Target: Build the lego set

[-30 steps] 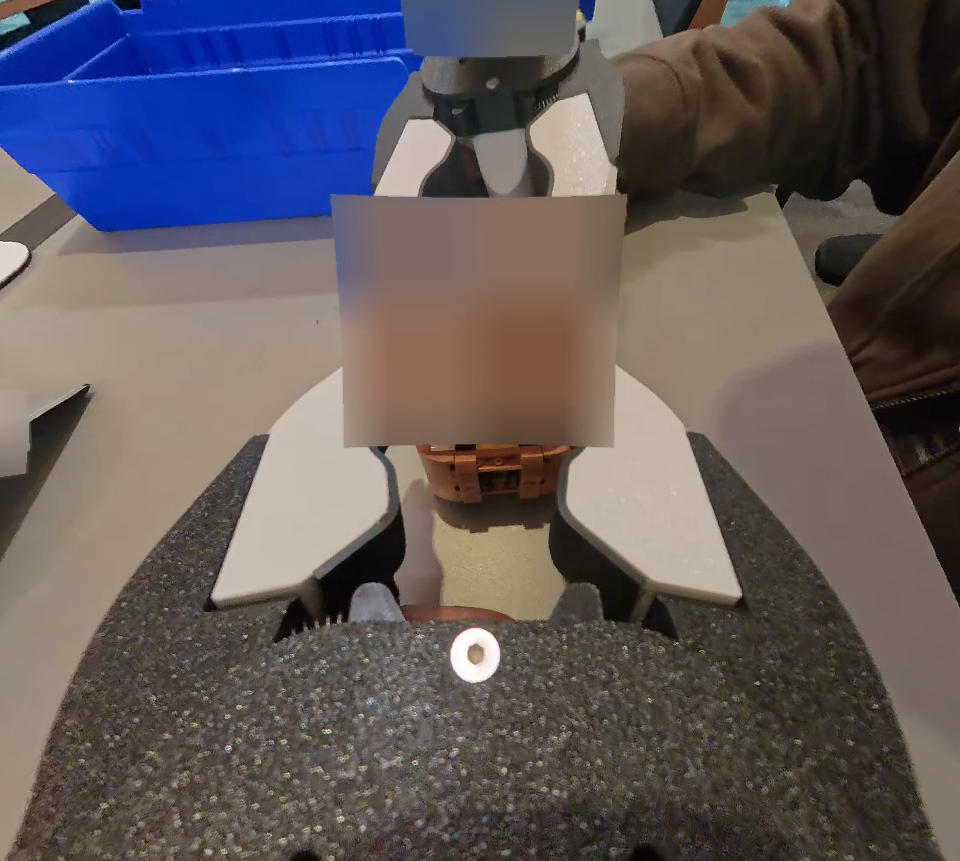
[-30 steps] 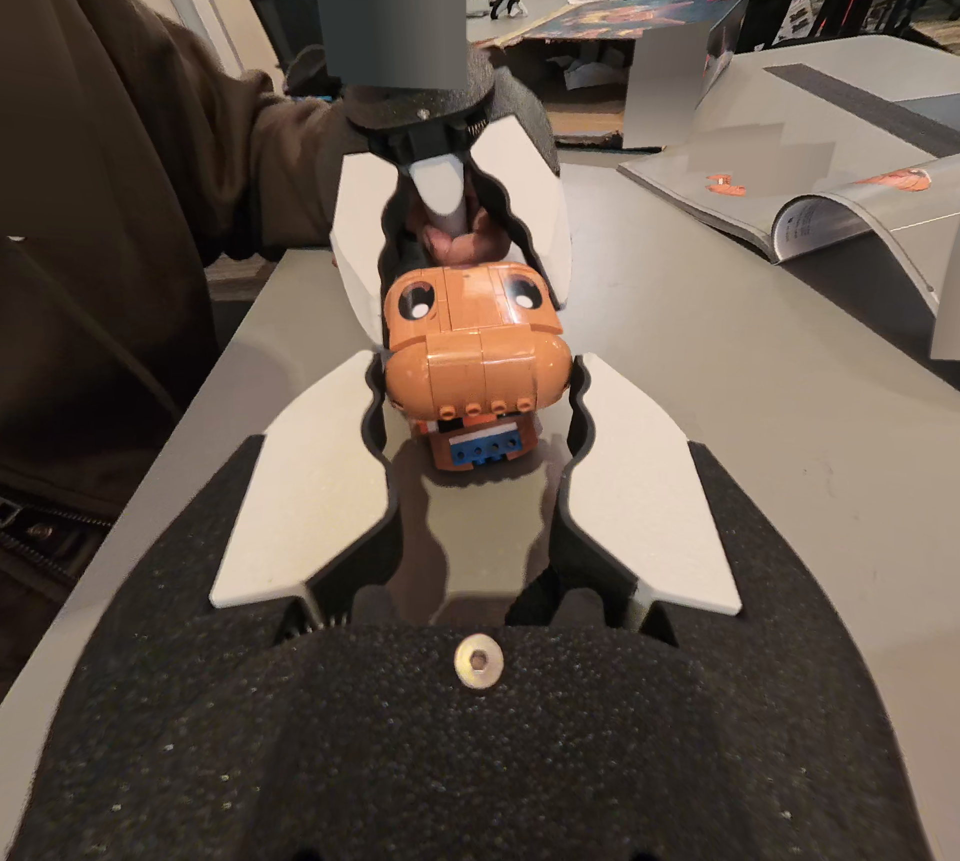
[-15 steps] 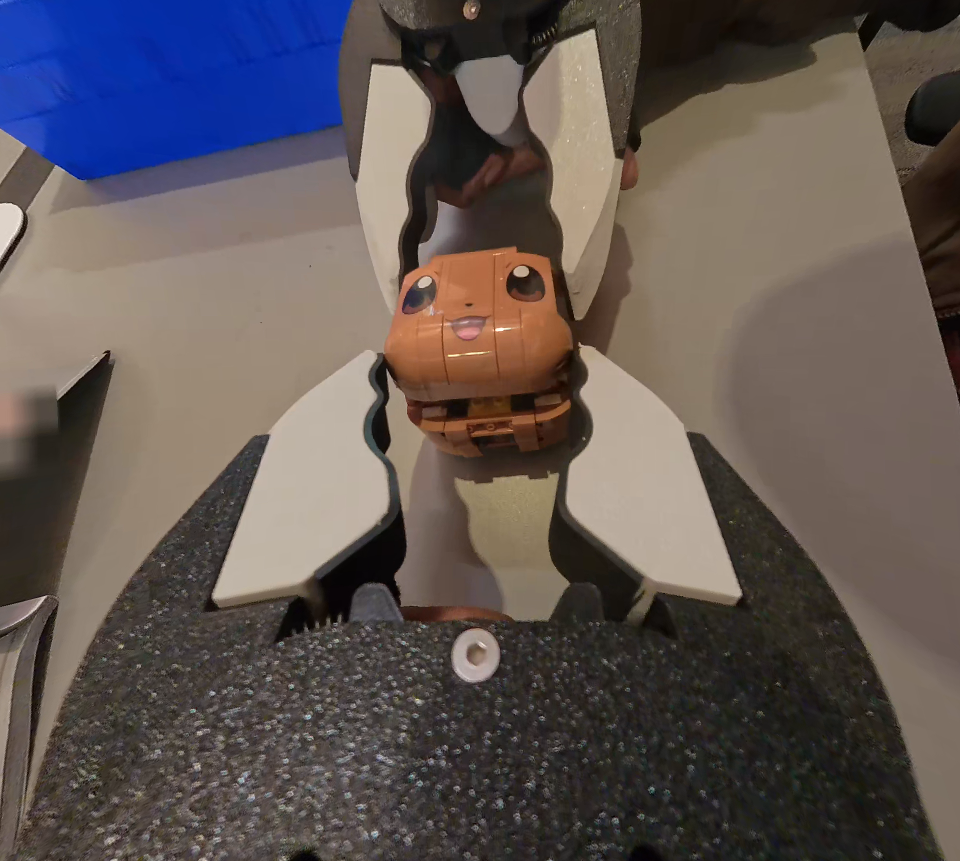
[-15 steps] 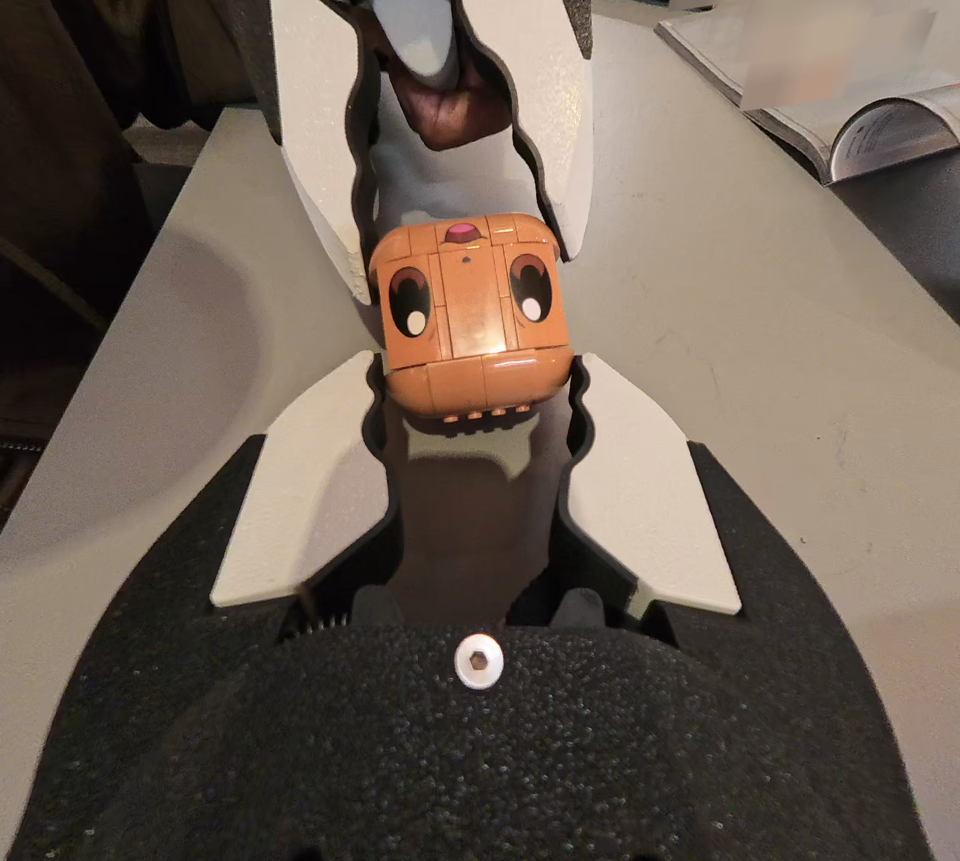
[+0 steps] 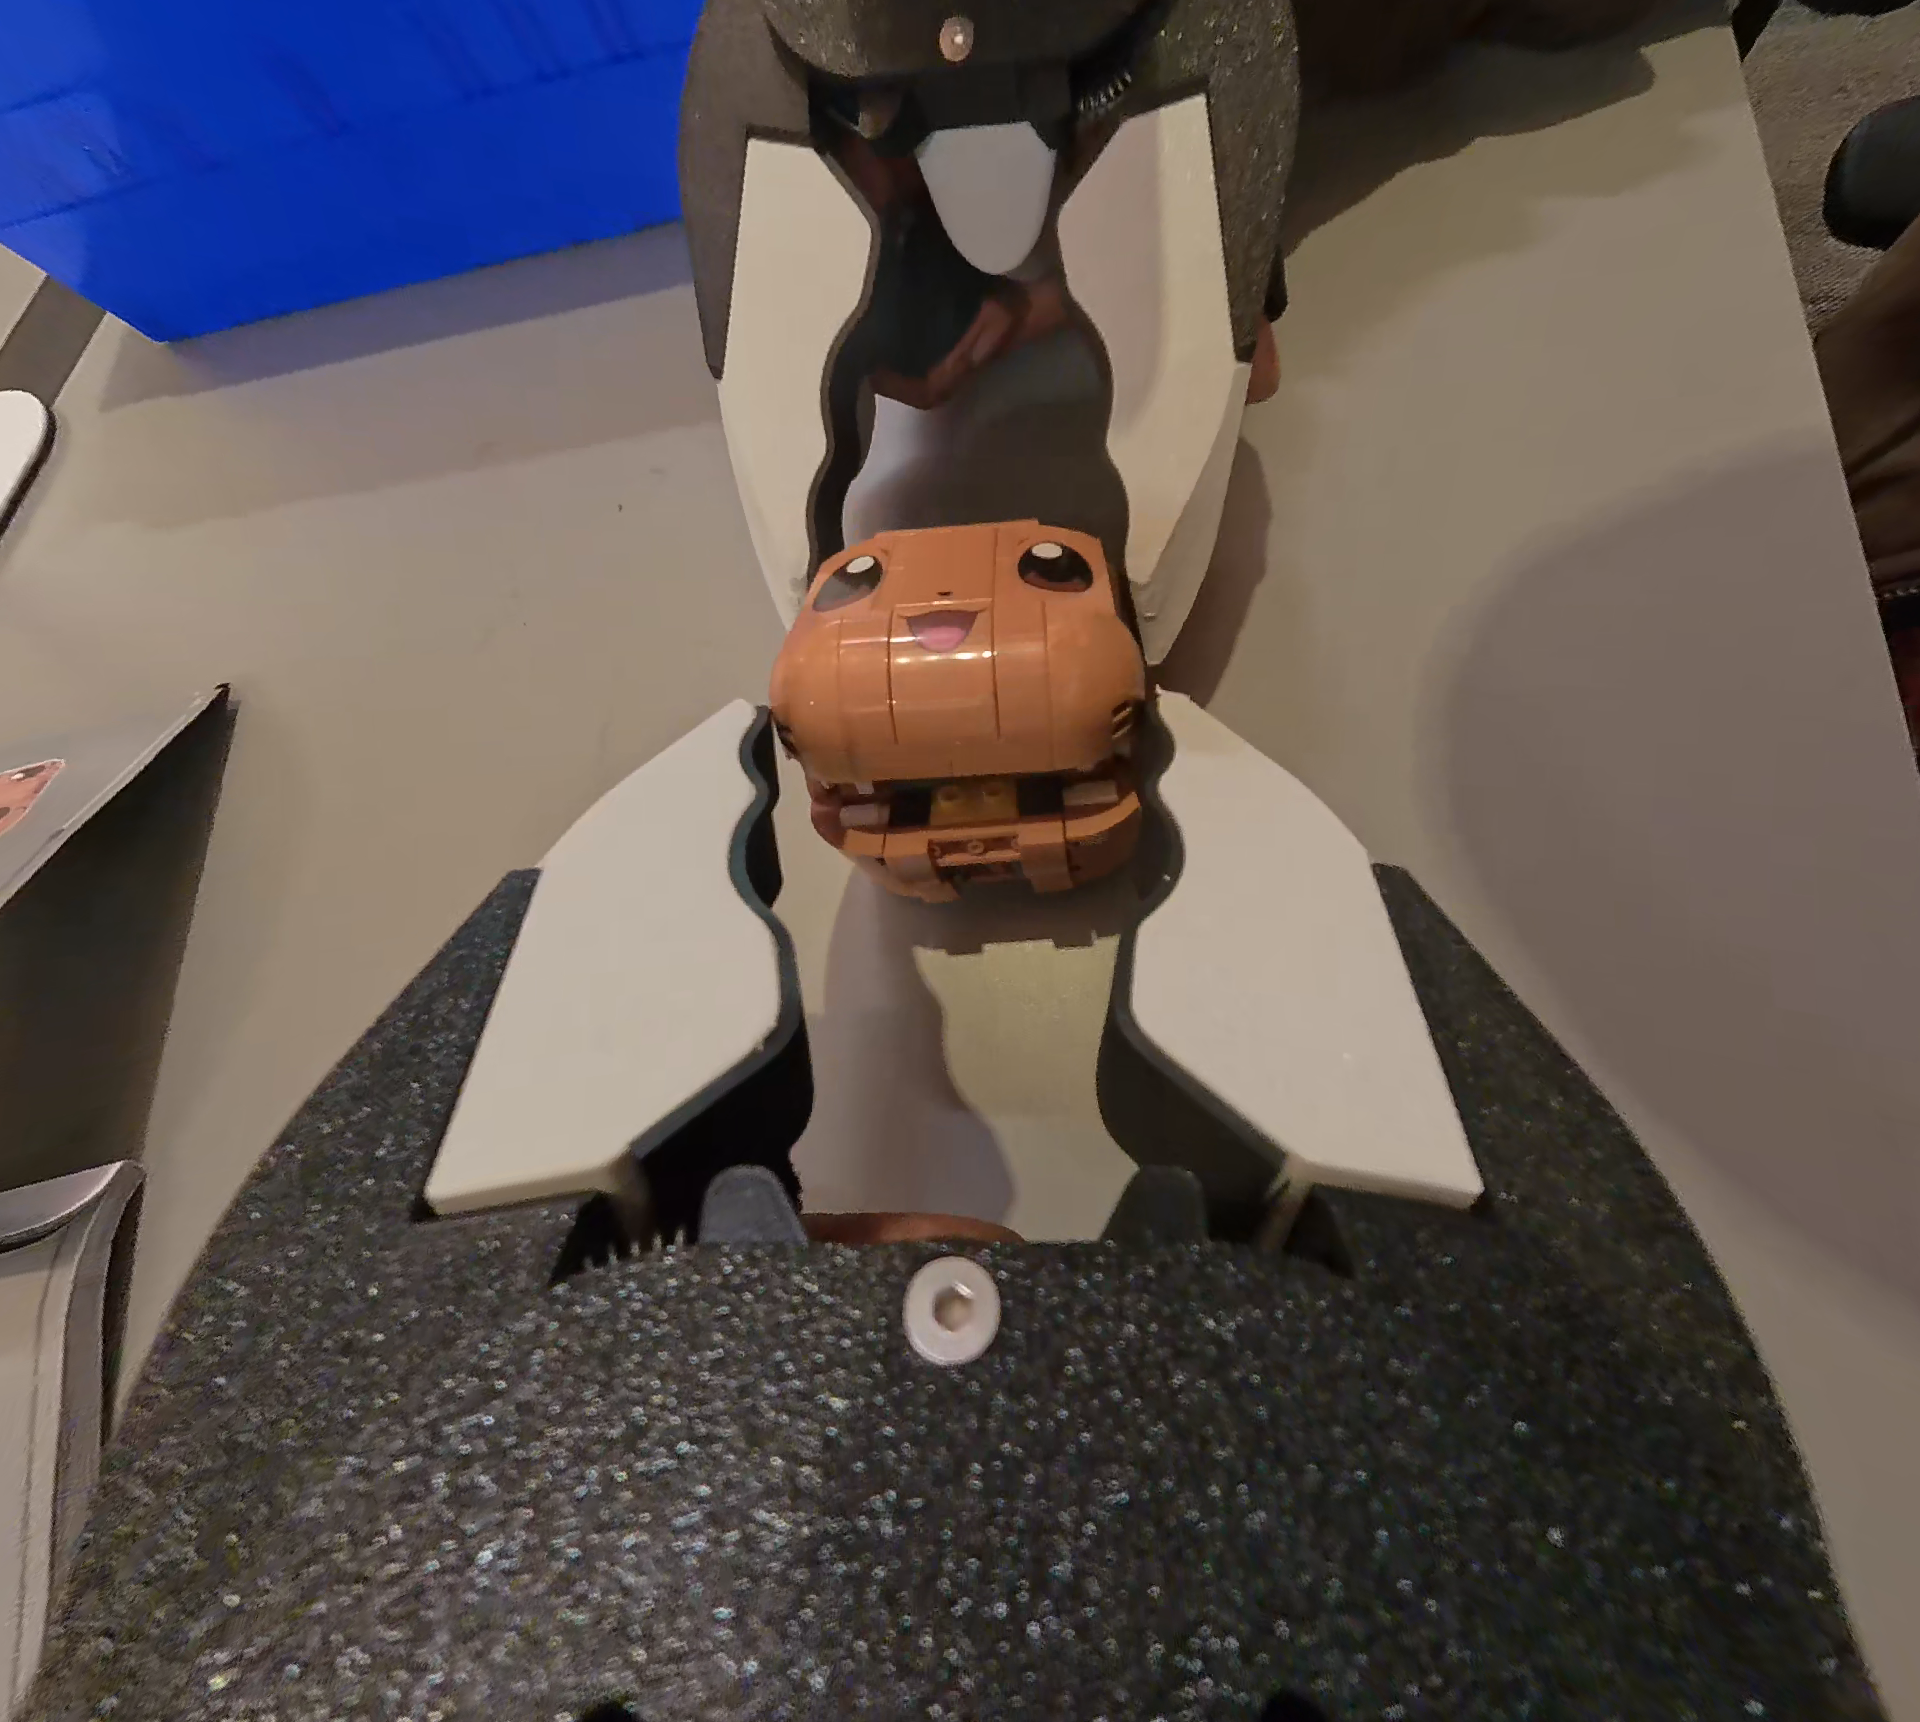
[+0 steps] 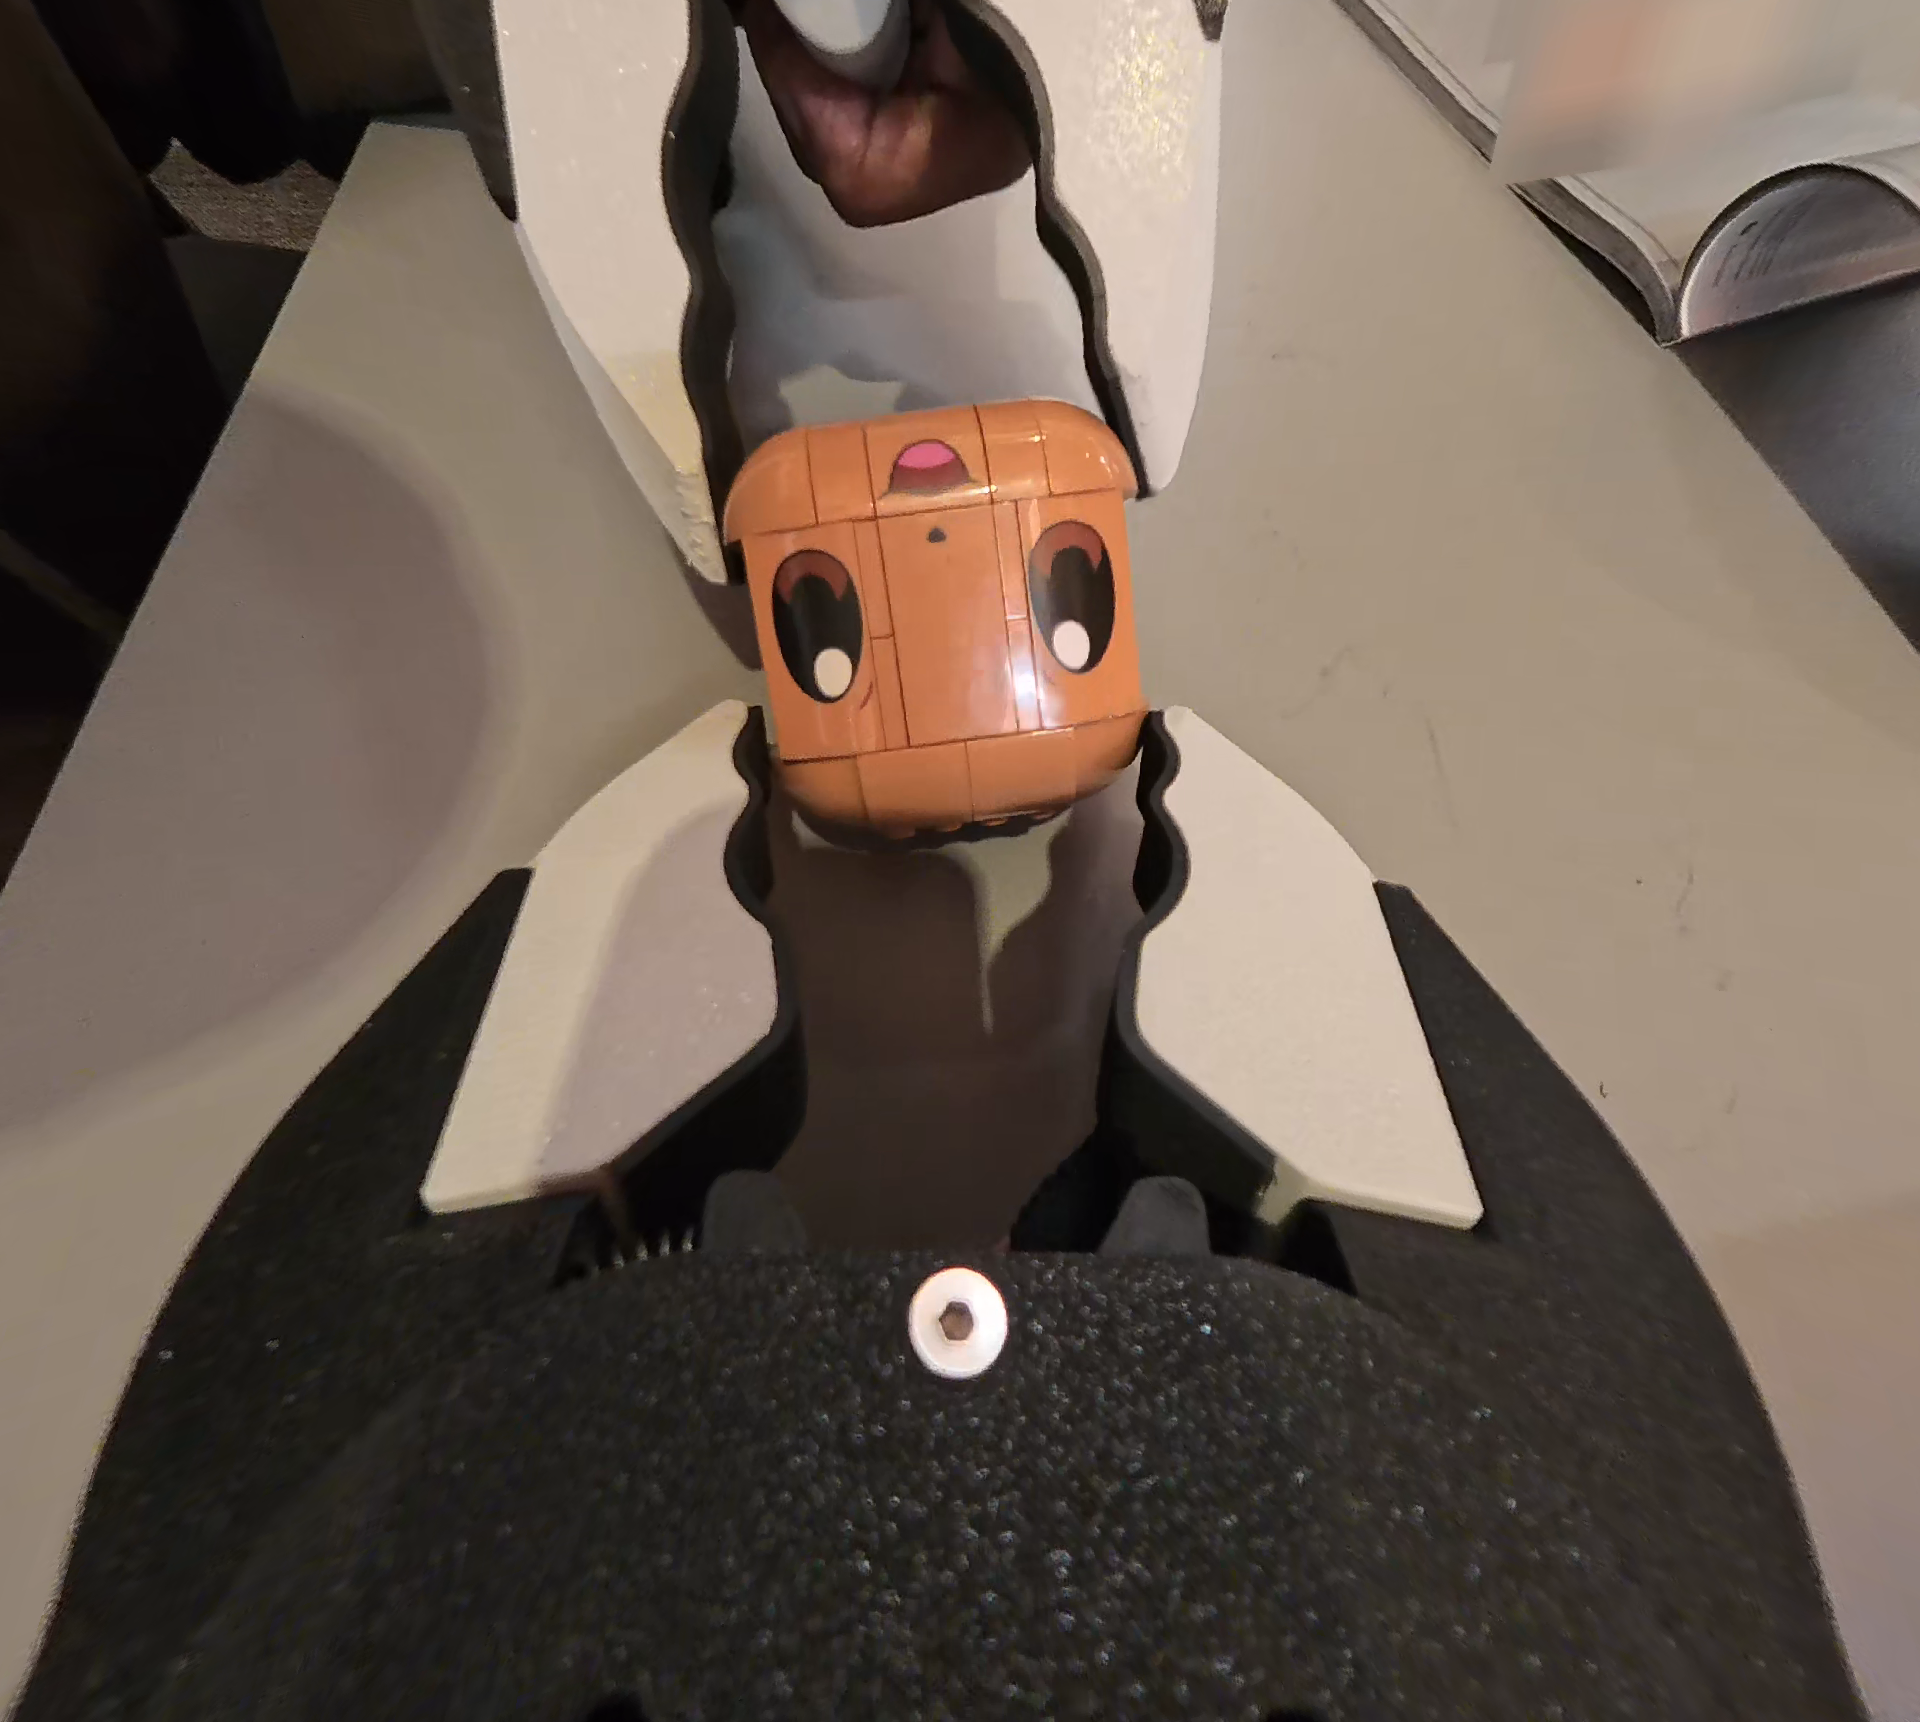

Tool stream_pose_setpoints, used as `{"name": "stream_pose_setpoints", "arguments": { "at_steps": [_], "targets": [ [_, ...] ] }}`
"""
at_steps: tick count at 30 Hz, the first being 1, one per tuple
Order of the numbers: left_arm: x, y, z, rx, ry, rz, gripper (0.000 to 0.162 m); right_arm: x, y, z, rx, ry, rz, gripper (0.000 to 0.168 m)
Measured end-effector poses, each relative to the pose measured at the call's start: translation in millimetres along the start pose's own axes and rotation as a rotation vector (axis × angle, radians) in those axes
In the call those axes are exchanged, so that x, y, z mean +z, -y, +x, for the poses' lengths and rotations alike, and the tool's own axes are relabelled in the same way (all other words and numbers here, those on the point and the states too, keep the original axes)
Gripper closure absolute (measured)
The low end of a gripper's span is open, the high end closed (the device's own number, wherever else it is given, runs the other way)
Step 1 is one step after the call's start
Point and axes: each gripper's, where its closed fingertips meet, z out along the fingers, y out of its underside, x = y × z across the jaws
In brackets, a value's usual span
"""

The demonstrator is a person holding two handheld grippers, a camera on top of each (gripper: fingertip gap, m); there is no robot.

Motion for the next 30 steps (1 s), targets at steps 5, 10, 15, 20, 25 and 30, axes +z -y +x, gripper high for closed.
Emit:
{"name": "stream_pose_setpoints", "arguments": {
  "at_steps": [5,10,15,20,25,30],
  "targets": [
    [-3.5,-0.7,-1.2,0.003,0.012,-0.013,0.094,1.8,-0.1,-0.1,-0.003,-0.004,-0.010,0.100],
    [-10.2,-3.0,-2.8,0.000,0.014,-0.026,0.093,3.1,0.7,-0.8,-0.007,-0.005,-0.019,0.100],
    [-14.2,-14.3,-1.0,-0.058,-0.042,-0.046,0.091,4.3,1.9,-3.3,-0.005,0.007,-0.023,0.100],
    [-16.0,-20.0,5.1,-0.075,-0.097,-0.049,0.087,5.8,2.5,-6.2,-0.018,0.017,-0.034,0.100],
    [-3.6,-33.3,15.5,-0.057,-0.124,-0.115,0.084,7.7,3.8,-8.3,-0.014,0.031,-0.033,0.100],
    [7.4,-36.0,16.0,-0.046,-0.115,-0.103,0.088,7.8,2.8,-9.6,-0.020,0.038,-0.046,0.100]
  ]
}}
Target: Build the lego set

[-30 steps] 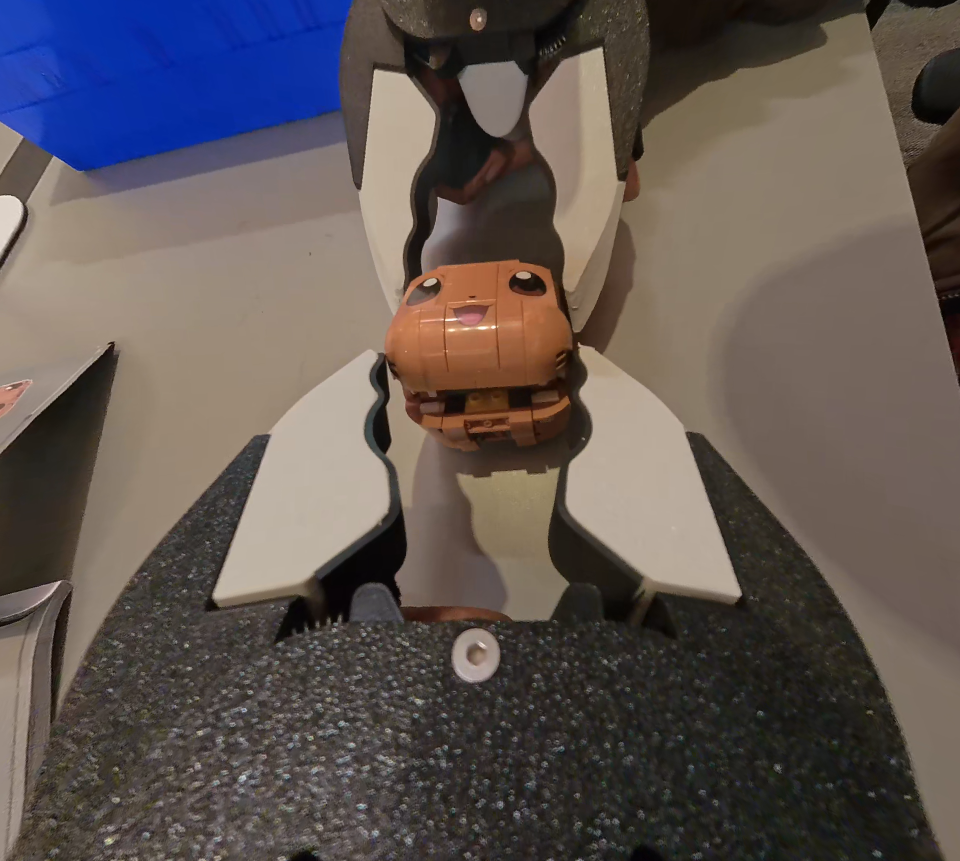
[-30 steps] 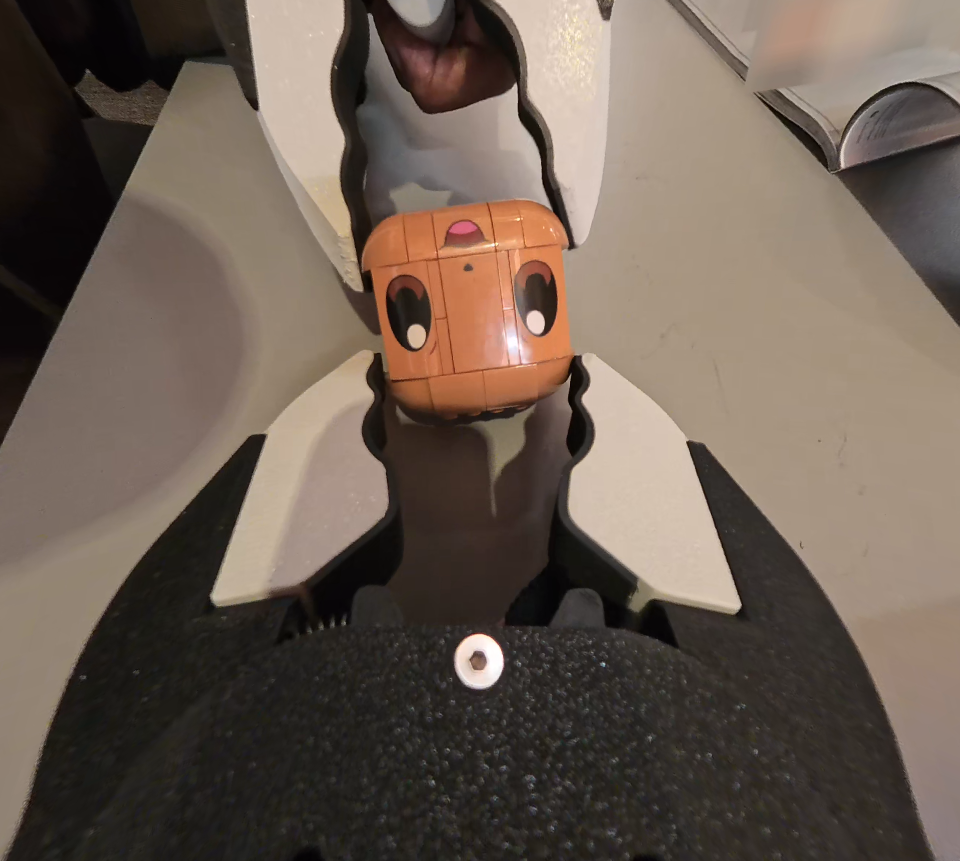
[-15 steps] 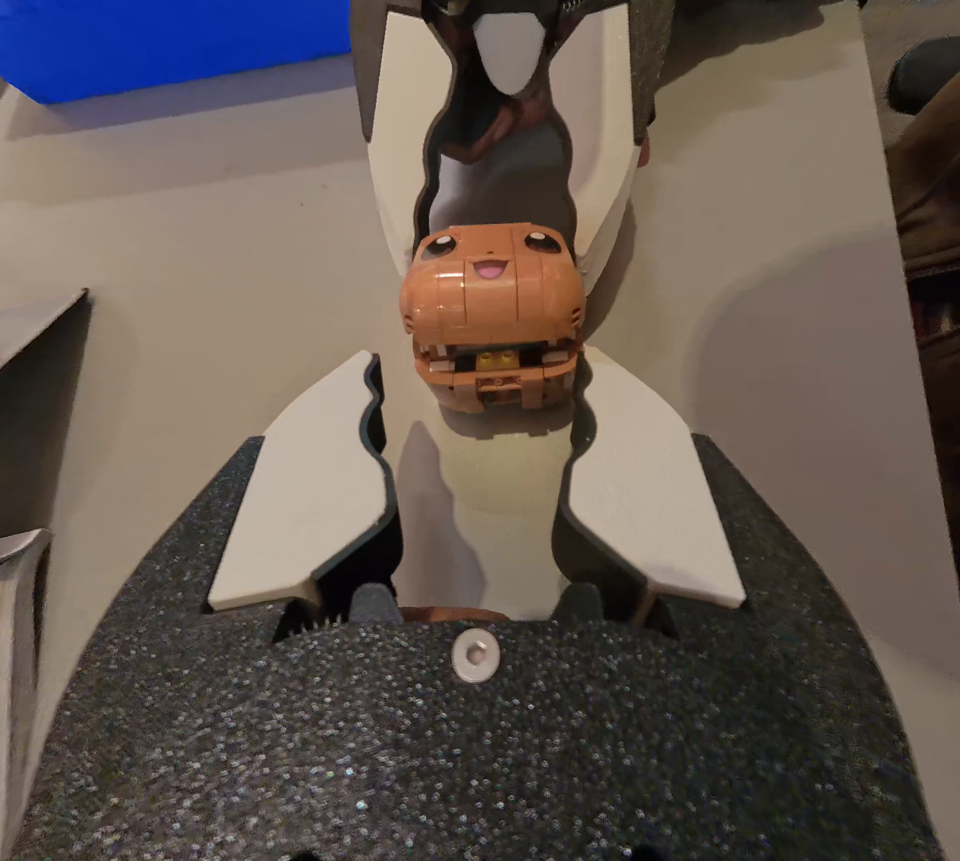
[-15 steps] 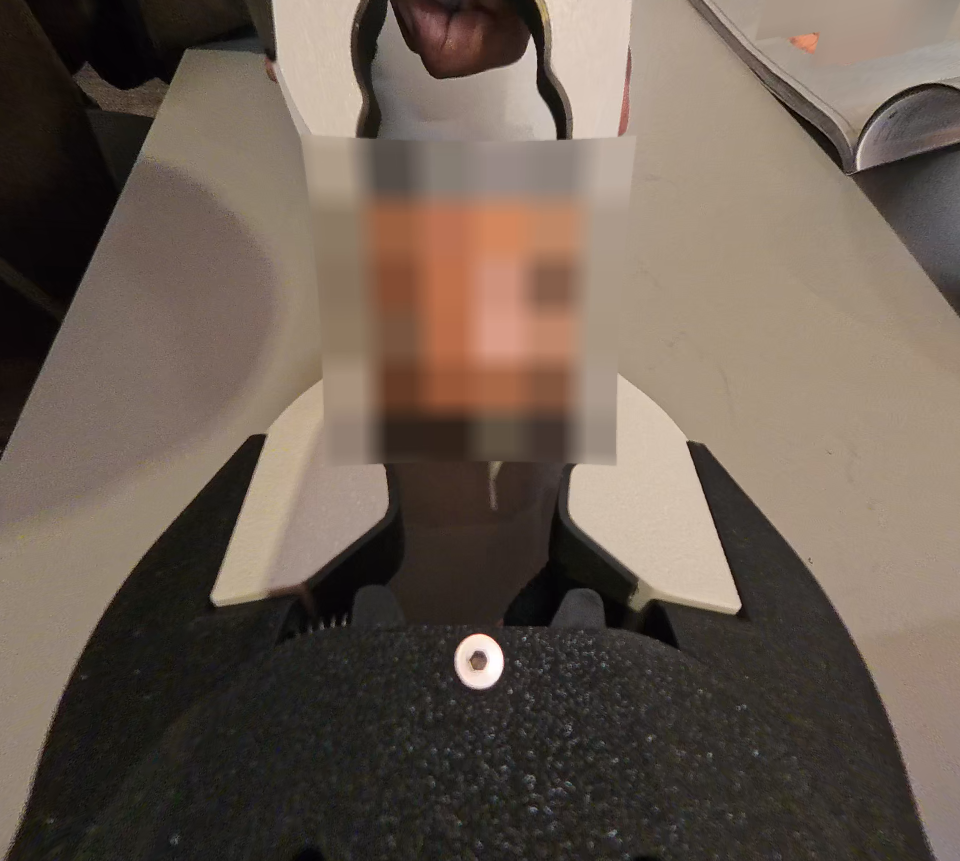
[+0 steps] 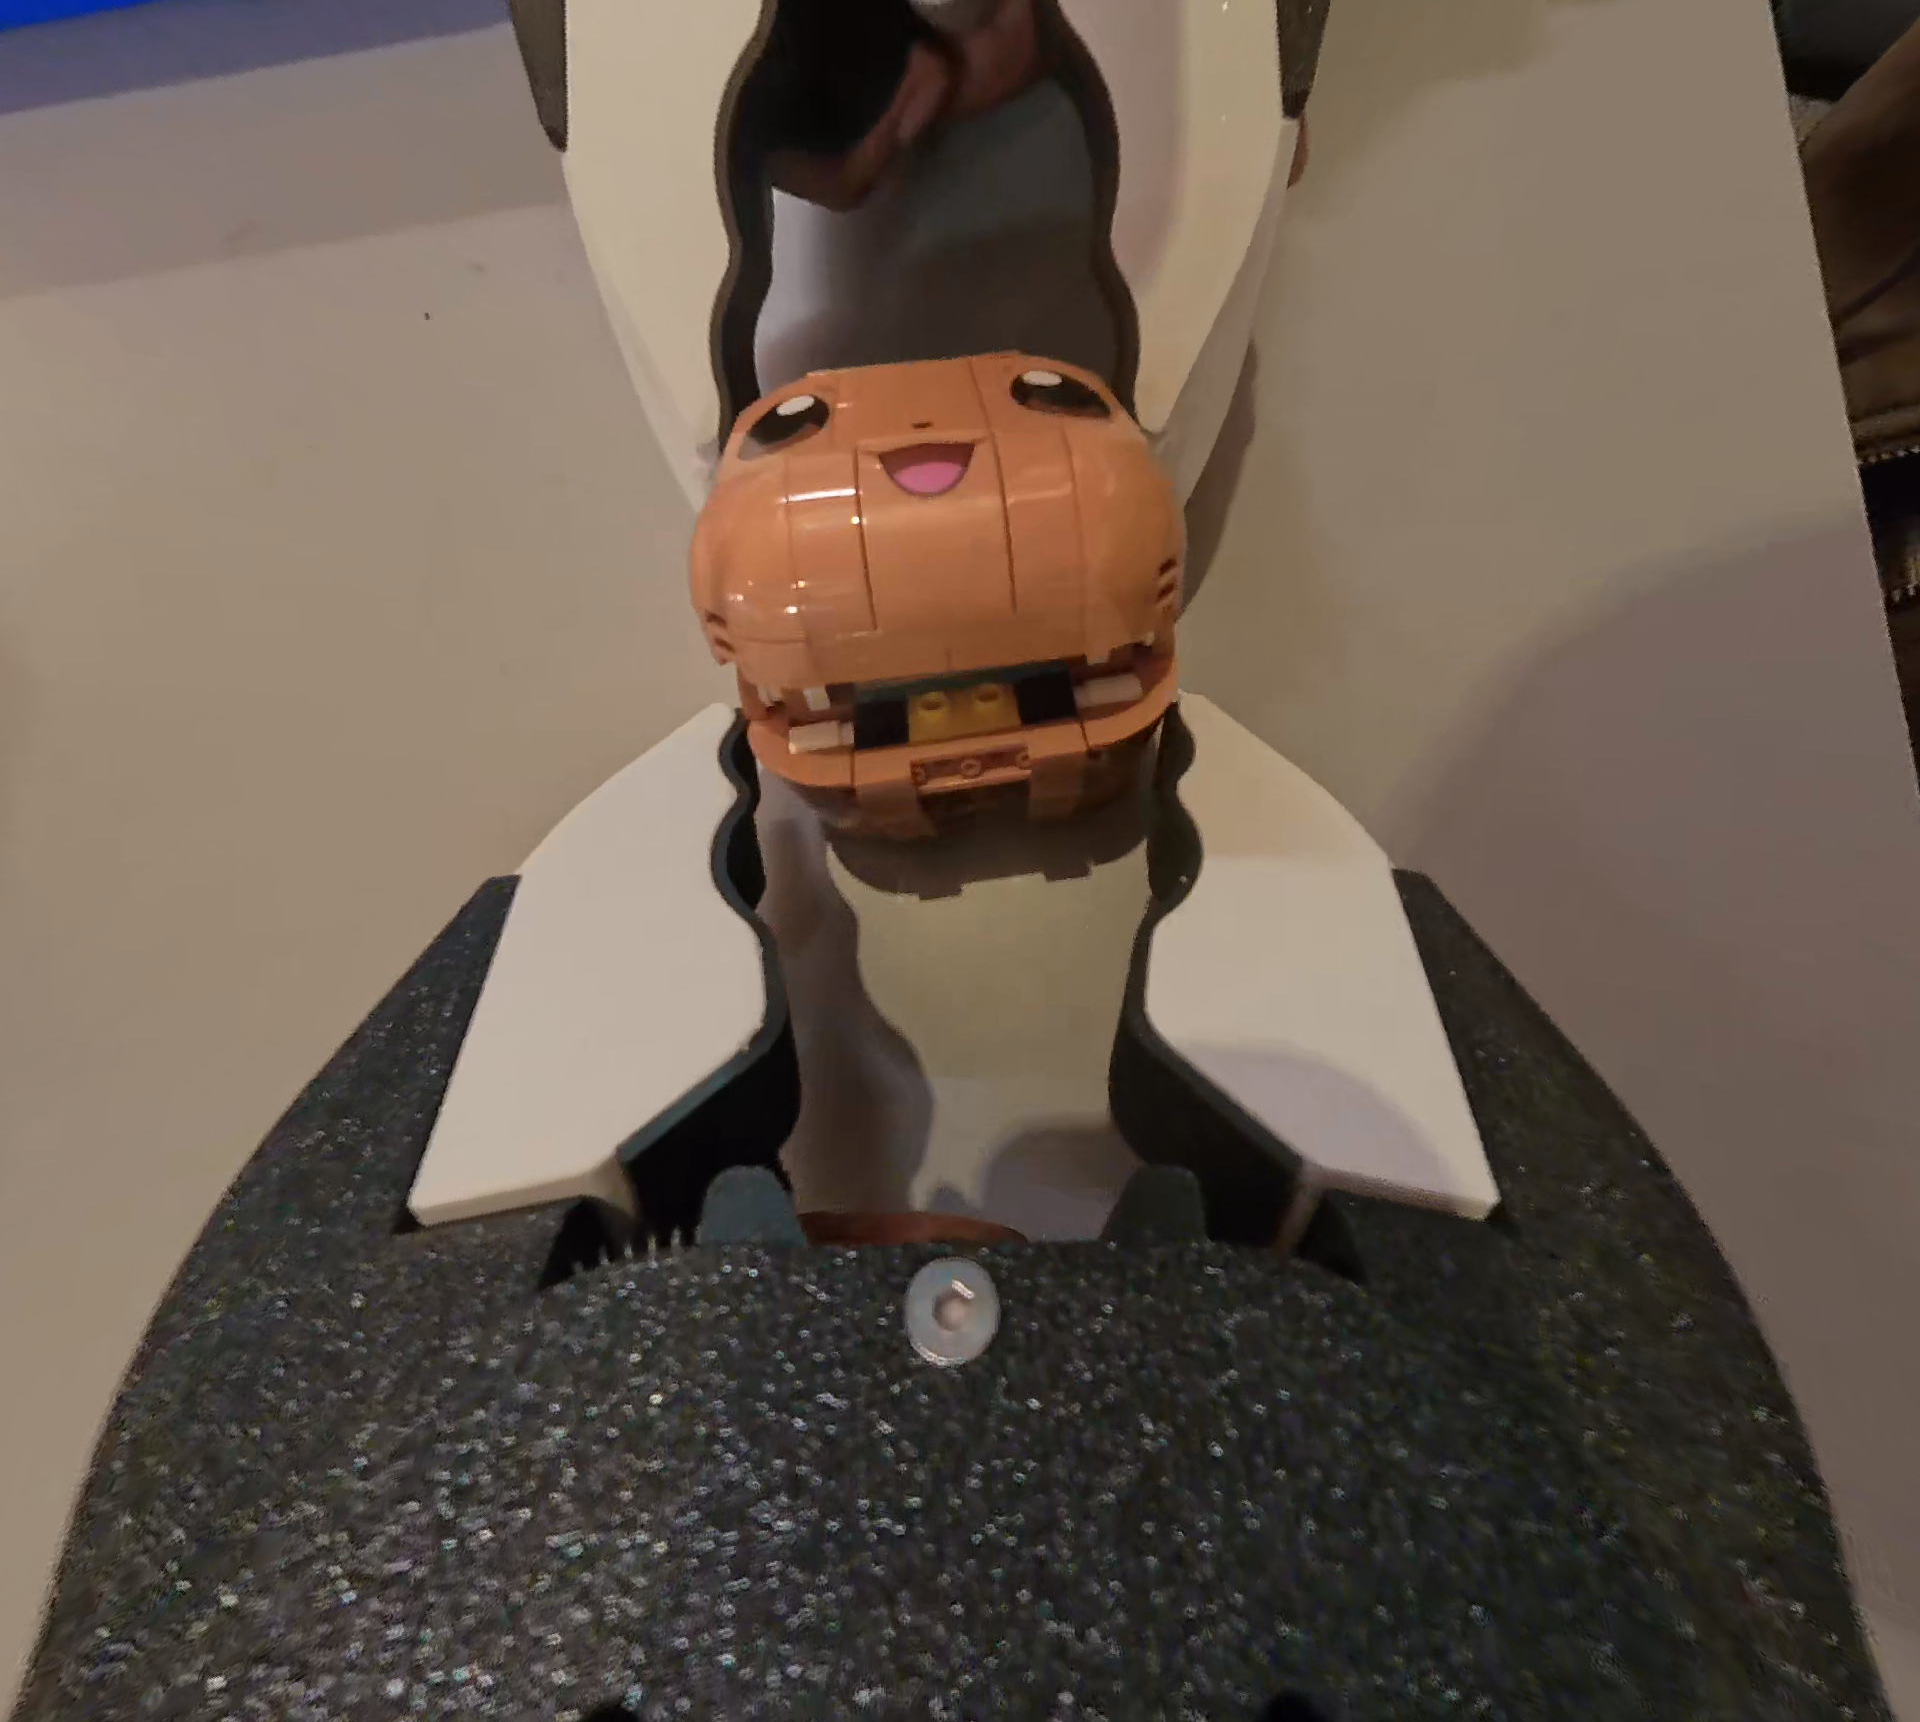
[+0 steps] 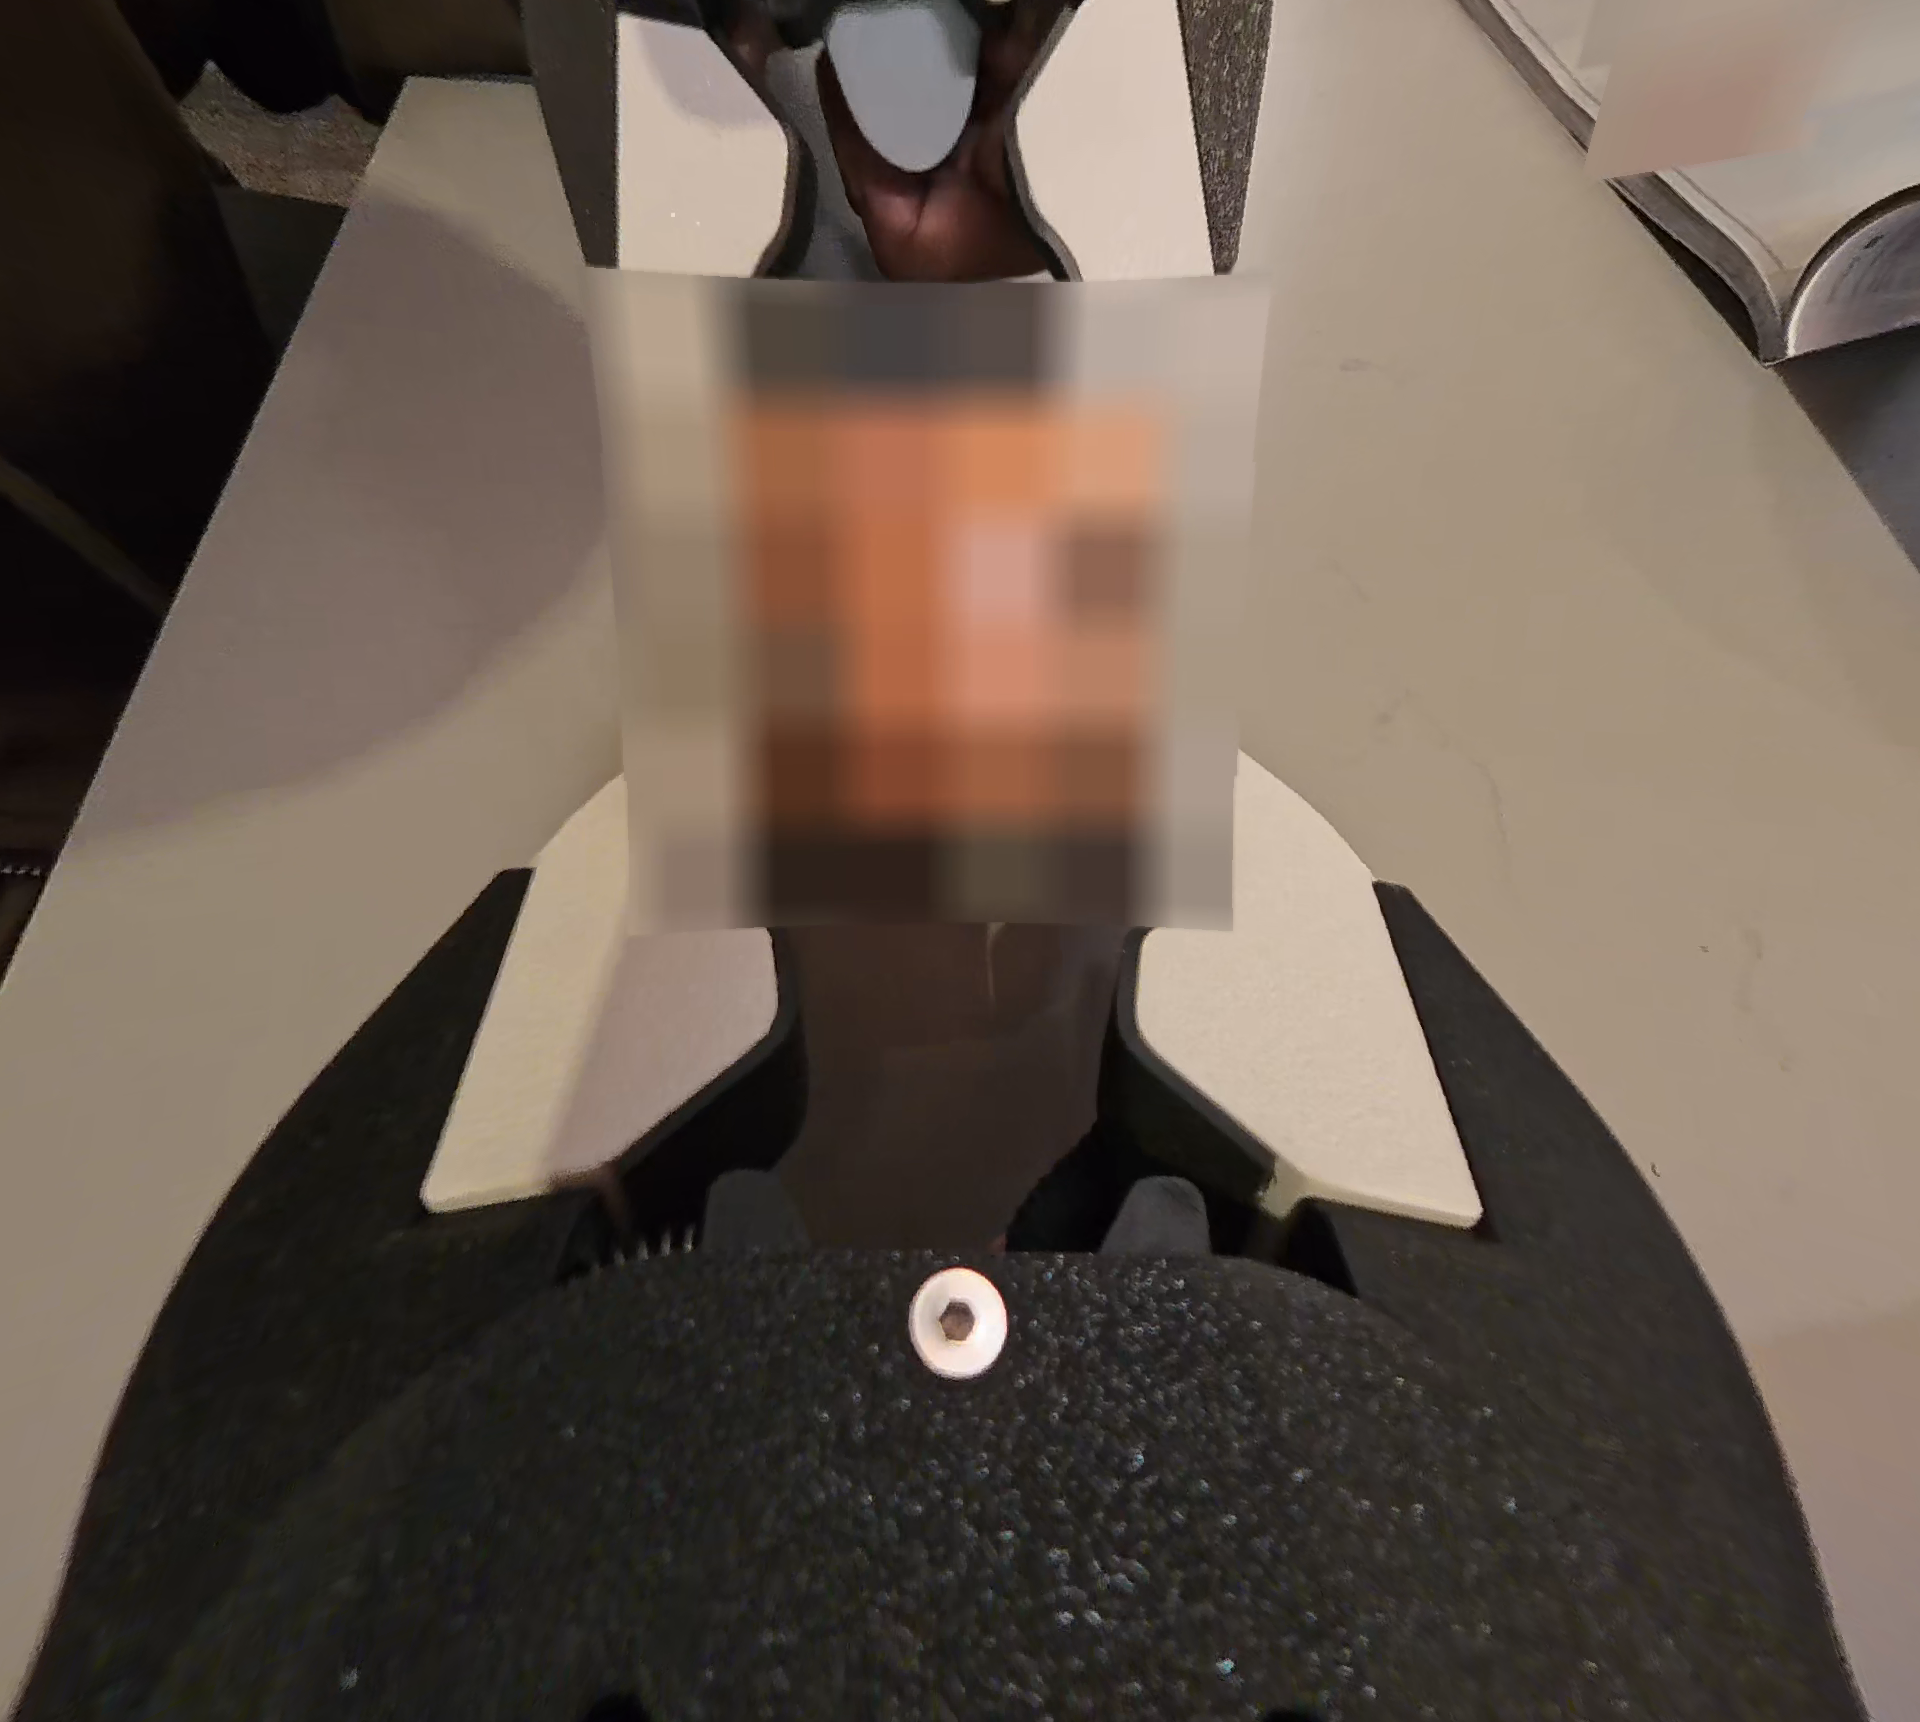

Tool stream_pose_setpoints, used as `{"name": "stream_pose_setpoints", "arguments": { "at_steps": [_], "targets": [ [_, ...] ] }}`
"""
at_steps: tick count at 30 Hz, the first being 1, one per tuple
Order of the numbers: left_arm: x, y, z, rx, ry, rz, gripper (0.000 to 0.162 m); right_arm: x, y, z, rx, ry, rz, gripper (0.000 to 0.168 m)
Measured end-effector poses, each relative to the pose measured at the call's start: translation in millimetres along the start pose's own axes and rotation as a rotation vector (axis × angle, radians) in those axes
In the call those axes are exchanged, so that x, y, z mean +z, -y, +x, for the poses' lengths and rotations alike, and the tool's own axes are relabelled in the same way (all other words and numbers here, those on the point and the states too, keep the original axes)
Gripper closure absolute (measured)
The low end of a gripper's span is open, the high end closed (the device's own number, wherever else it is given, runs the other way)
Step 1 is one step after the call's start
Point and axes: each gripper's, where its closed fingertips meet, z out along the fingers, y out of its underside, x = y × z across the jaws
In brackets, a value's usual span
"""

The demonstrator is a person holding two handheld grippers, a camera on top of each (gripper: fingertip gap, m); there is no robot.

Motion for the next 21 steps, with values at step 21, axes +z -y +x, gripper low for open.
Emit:
{"name": "stream_pose_setpoints", "arguments": {
  "at_steps": [21],
  "targets": [
    [-0.5,-3.5,-45.3,0.107,0.097,0.091,0.086,6.0,7.9,40.9,0.041,-0.037,0.042,0.100]
  ]
}}
